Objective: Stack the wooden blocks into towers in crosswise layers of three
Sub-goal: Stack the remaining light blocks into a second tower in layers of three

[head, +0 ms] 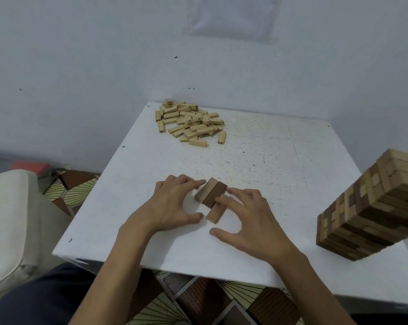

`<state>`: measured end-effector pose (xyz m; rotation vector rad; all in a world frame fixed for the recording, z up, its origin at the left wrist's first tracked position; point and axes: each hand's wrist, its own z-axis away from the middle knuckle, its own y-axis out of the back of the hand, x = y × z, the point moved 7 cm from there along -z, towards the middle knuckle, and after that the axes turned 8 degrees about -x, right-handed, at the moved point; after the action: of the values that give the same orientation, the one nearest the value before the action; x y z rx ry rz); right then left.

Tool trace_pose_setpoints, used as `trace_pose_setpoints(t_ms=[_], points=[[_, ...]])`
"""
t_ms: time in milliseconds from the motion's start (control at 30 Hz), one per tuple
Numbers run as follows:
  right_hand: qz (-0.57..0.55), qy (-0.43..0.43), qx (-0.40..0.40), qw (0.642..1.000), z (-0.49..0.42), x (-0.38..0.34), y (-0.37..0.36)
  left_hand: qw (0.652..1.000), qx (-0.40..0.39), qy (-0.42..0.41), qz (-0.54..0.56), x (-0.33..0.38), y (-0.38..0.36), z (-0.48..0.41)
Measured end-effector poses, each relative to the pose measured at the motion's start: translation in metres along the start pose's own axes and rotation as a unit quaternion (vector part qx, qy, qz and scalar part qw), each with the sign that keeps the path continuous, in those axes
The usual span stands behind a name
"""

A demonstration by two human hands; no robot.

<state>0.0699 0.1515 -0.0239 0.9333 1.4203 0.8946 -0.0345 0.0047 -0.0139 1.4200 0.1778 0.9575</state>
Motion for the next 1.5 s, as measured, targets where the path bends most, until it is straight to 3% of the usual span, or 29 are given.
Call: trace_pose_setpoints(t_ms=[133,300,600,1000,1500], points=[[0.002,-0.012,0.026,1.0,-0.004,0.001,0.002,1.0,0.013,-0.004,-0.002,0.007,-0.001,-0.004],[-0.034,-0.007,0.005,0.999,-0.012,0.004,0.006,1.0,0.024,-0.015,0.001,0.002,0.006,-0.012],[-0.068,0.02,-0.034,0.997,-0.023,0.002,0.01,0.995,-0.064,-0.074,0.01,0.018,0.007,-0.031],[-0.107,0.047,-0.053,0.992,-0.022,0.01,0.008,0.994,-0.015,-0.098,0.054,0.013,-0.001,-0.014],[-0.139,-0.004,-0.067,0.988,-0.023,0.019,0.007,0.996,-0.003,-0.073,0.051,0.012,-0.004,-0.013]])
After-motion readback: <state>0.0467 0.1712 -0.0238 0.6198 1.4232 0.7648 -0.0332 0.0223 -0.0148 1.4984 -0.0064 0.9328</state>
